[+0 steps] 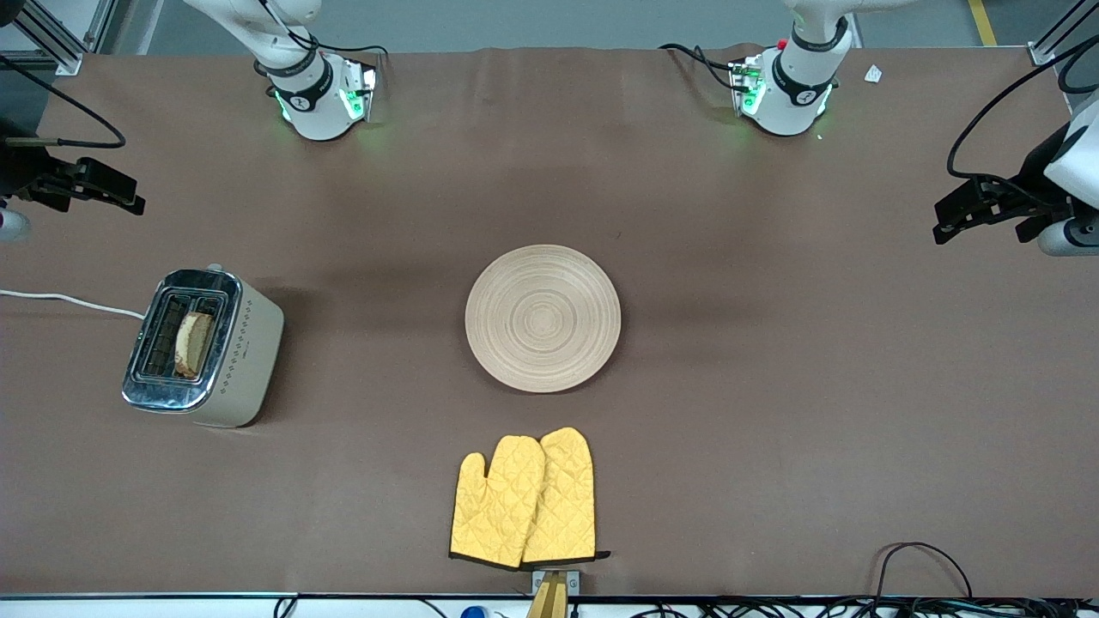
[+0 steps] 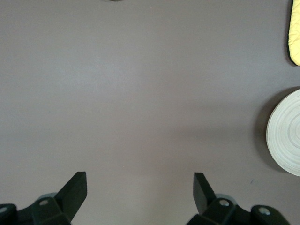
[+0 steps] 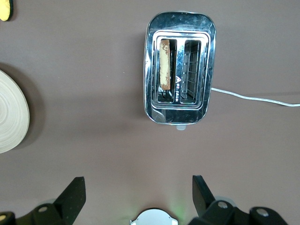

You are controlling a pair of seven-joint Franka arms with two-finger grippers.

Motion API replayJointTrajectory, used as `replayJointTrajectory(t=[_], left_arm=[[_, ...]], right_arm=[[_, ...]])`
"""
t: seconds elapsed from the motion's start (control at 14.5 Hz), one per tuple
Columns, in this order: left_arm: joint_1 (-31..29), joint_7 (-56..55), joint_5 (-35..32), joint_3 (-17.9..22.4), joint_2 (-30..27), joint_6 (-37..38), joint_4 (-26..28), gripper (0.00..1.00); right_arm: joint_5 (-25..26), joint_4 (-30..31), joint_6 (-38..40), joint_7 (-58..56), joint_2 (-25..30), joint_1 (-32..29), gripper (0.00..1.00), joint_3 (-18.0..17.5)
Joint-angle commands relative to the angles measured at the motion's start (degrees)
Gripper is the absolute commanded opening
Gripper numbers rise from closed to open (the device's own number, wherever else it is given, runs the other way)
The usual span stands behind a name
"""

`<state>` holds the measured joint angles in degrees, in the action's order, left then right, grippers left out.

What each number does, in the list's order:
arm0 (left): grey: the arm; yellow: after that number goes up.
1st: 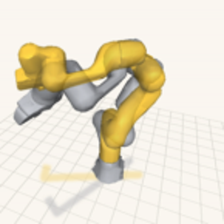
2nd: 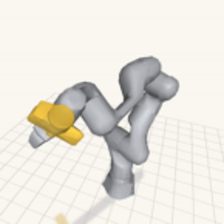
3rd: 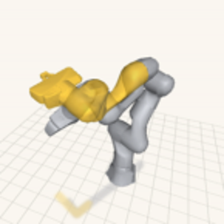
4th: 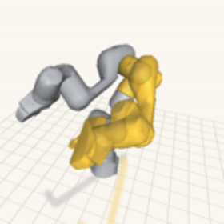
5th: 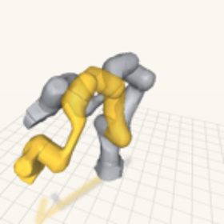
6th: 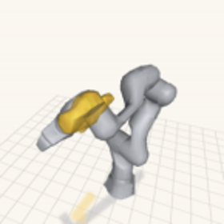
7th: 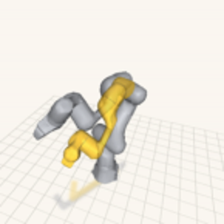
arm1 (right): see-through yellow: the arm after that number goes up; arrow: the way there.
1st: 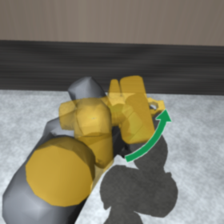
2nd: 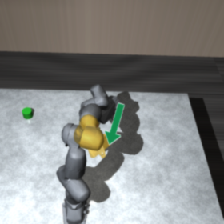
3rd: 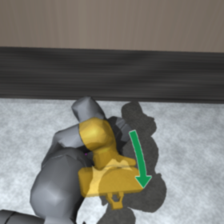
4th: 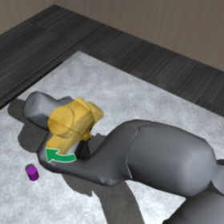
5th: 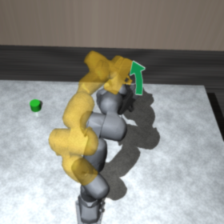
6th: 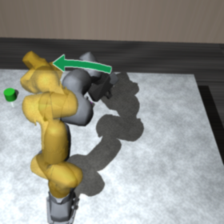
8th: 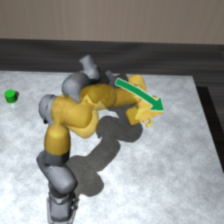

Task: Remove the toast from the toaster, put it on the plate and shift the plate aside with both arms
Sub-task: 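Move the right gripper toward the silver toaster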

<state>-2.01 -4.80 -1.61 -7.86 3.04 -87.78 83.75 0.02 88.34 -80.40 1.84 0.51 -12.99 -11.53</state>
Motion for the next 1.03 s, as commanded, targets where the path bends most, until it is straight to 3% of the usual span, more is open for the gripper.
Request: replayJointTrajectory(t=[0.0,0.62,0.96], left_arm=[[0.6,-0.3,-0.9,-0.1,0.7,0.4,-1.3,1.00],[0.5,-0.5,-0.9,-0.1,1.1,0.4,-1.7,1.00],[0.4,-0.5,-1.0,-0.5,1.1,-0.1,-1.7,1.00]], right_arm=[[-0.8,1.7,-0.4,-0.4,1.6,-0.3,1.00,-0.1],[-1.2,1.4,-3.6,-0.6,0.9,-0.6,1.00,0.4],[-1.1,1.9,-8.3,-3.2,-5.9,-2.7,1.00,0.5]])
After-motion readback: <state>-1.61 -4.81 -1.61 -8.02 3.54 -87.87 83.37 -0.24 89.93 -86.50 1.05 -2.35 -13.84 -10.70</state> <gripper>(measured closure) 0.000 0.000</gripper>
